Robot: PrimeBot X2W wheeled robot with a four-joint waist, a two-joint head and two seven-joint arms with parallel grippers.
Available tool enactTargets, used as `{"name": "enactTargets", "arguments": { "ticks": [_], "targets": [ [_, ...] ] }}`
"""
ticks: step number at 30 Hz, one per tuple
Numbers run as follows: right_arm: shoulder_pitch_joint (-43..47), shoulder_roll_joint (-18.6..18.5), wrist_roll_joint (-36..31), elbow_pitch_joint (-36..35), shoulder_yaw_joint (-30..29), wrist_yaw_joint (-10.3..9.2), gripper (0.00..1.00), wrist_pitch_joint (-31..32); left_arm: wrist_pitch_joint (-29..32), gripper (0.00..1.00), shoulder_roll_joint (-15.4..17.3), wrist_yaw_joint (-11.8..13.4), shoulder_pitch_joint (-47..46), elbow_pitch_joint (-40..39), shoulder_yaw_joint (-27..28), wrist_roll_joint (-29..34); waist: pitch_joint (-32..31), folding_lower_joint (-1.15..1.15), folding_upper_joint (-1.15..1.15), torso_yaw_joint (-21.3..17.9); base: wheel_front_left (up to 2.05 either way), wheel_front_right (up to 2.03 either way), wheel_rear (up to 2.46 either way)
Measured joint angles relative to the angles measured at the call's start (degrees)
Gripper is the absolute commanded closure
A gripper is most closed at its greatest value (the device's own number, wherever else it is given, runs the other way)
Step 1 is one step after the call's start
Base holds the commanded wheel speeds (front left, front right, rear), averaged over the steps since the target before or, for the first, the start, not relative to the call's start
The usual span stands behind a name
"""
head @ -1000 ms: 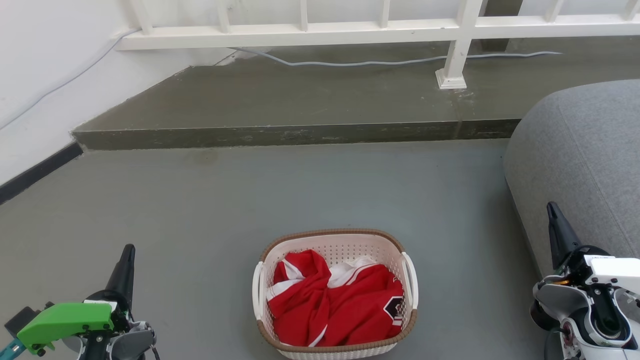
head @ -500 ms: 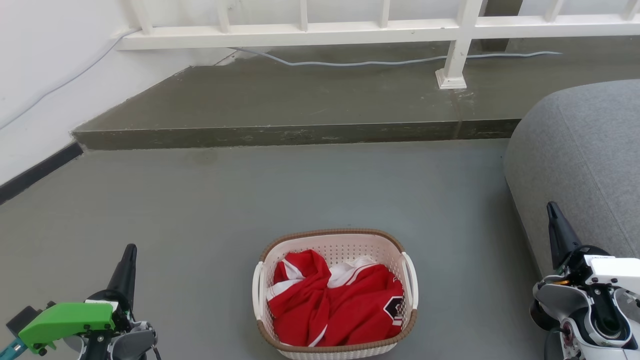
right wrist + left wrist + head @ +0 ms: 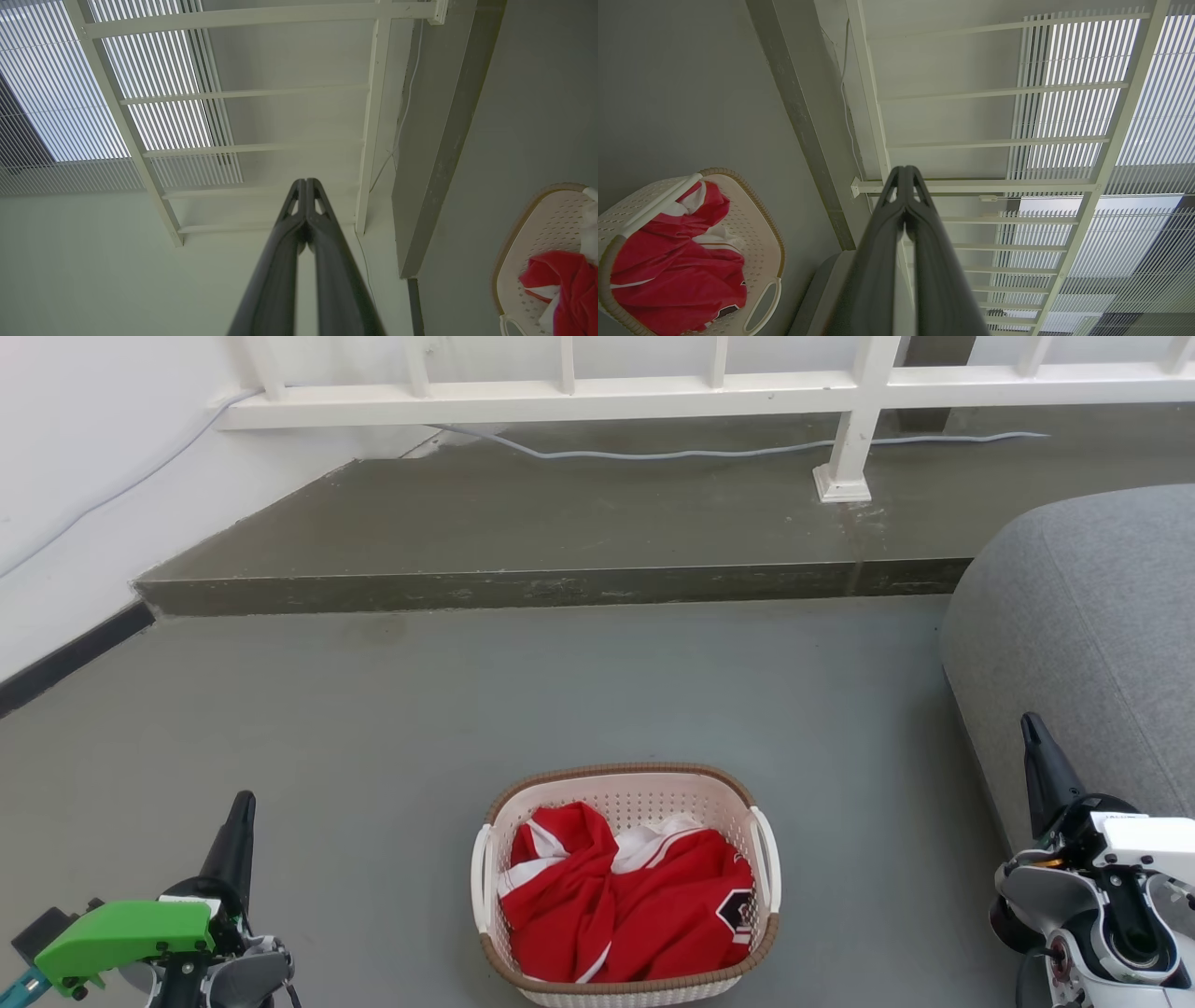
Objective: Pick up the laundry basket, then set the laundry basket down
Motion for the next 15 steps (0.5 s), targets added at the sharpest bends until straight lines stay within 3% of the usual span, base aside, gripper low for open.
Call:
{"name": "enactTargets", "arguments": {
  "ticks": [15],
  "targets": [
    [0.0, 0.0, 0.0, 0.0, 0.0, 0.00, 1.00, 0.0, 0.0, 1.00, -0.1, 0.0, 0.0, 0.0, 0.1, 0.0, 0.0, 0.00, 0.00, 0.0, 0.00, 0.00, 0.00]
  ]
}}
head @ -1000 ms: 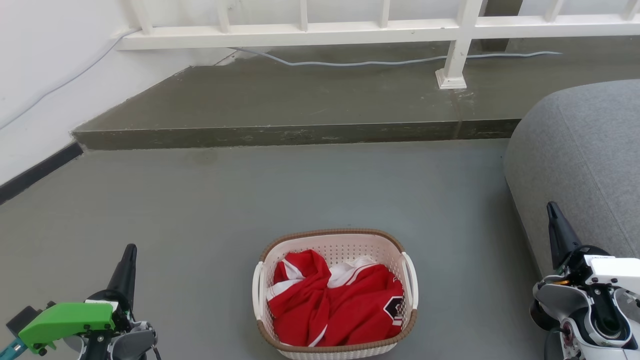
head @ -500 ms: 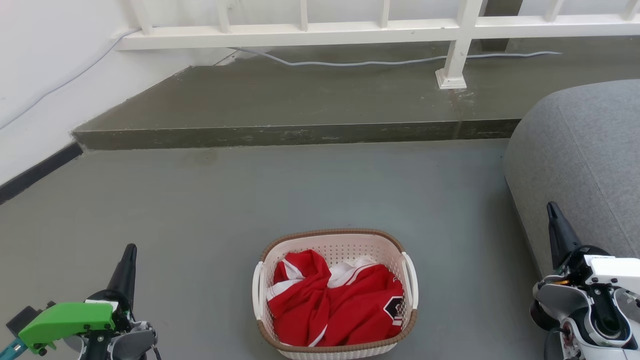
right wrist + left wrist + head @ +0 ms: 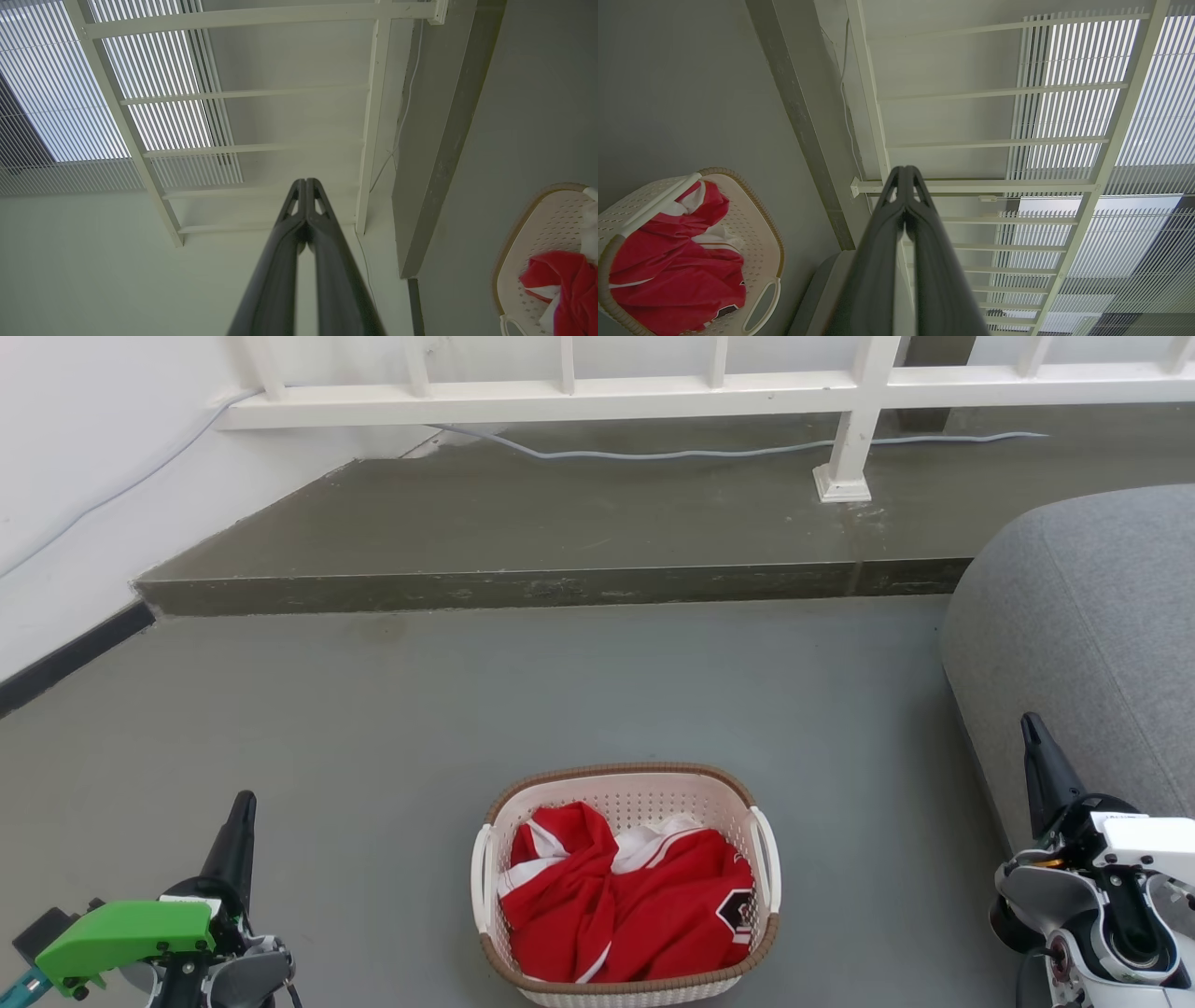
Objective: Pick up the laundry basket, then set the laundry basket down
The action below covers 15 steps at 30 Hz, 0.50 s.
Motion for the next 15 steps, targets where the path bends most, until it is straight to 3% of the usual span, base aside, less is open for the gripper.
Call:
{"name": "enactTargets", "arguments": {
  "ticks": [15],
  "targets": [
    [0.0, 0.0, 0.0, 0.0, -0.1, 0.00, 1.00, 0.0, 0.0, 1.00, -0.2, 0.0, 0.0, 0.0, 0.1, 0.0, 0.0, 0.00, 0.00, 0.0, 0.00, 0.00, 0.00]
  ]
}}
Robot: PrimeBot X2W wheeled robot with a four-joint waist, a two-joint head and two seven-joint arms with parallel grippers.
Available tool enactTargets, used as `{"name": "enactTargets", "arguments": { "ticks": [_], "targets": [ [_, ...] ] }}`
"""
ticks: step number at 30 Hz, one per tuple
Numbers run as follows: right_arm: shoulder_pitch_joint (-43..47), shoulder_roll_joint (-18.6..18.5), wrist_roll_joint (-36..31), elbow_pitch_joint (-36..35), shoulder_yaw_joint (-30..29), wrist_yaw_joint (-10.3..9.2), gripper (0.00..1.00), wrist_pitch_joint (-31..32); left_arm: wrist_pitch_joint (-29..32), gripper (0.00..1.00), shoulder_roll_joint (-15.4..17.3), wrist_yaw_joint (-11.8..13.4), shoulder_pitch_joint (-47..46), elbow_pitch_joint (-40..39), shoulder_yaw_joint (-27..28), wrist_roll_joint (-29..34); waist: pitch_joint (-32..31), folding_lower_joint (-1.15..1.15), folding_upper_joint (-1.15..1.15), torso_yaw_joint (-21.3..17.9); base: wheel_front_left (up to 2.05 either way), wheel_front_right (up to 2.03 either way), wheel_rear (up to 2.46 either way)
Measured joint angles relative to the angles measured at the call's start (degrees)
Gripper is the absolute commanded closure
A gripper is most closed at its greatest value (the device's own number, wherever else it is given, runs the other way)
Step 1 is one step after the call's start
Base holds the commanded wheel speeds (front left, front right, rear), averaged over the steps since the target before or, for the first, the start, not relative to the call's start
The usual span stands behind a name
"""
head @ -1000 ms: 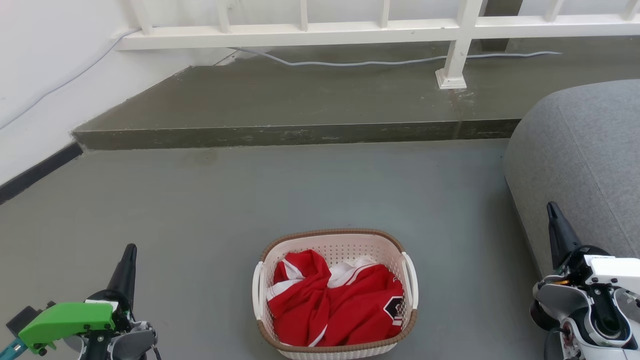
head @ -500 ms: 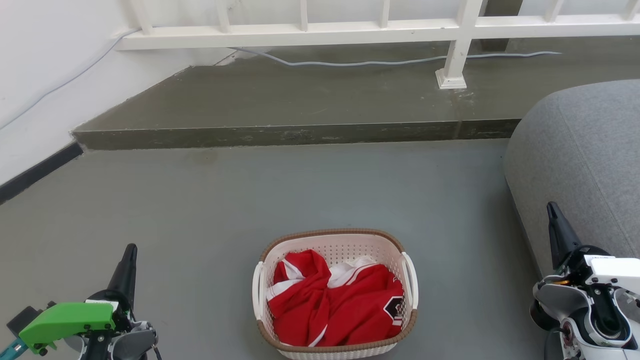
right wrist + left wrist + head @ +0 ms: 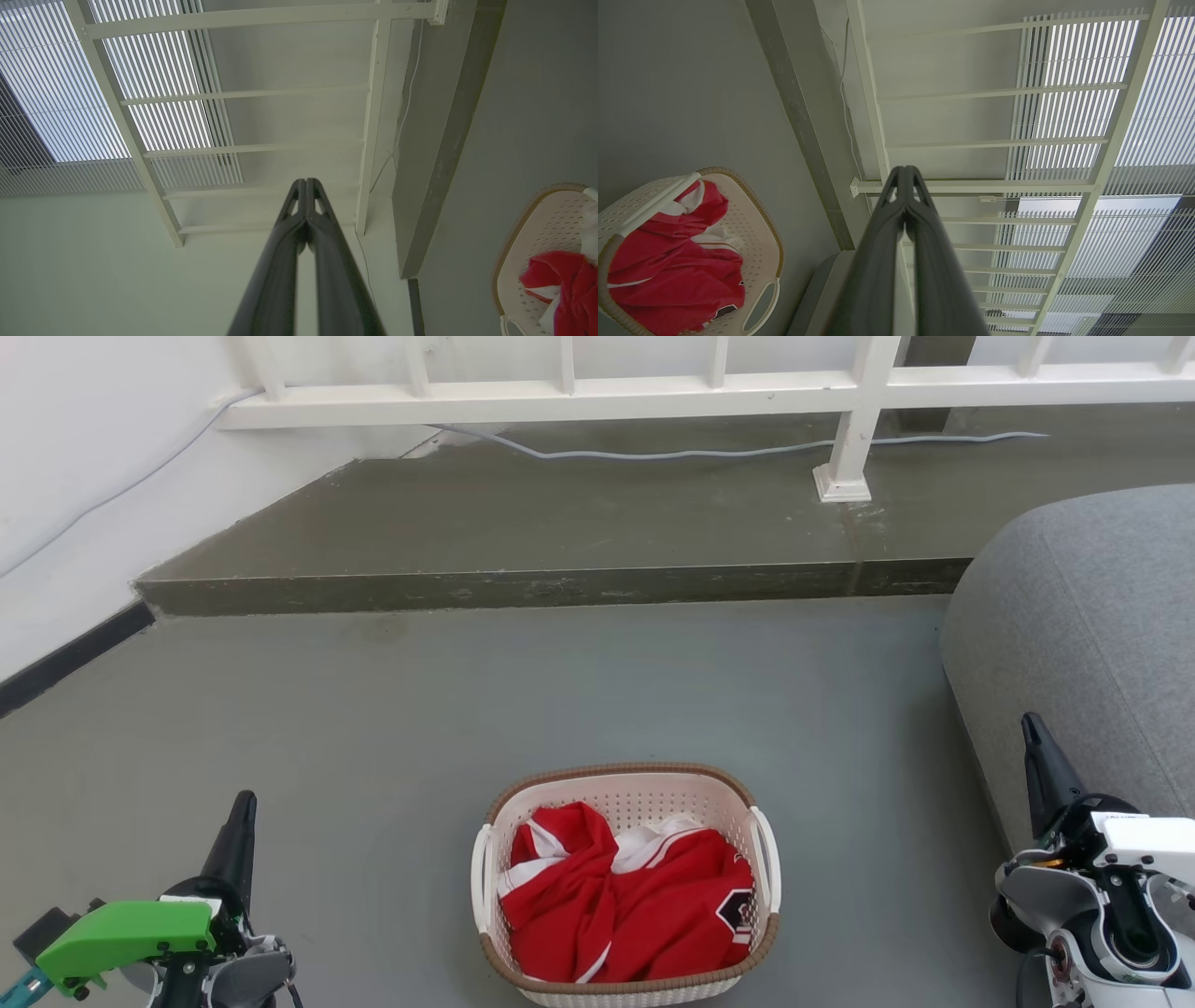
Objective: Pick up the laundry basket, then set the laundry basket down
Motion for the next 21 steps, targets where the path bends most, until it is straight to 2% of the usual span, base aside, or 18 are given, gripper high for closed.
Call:
{"name": "enactTargets", "arguments": {
  "ticks": [21],
  "targets": [
    [0.0, 0.0, 0.0, 0.0, -0.1, 0.00, 1.00, 0.2, 0.1, 1.00, 0.0, 0.0, 0.0, 0.0, 0.1, 0.0, 0.0, 0.00, 0.00, 0.0, 0.00, 0.00, 0.00]
  ]
}}
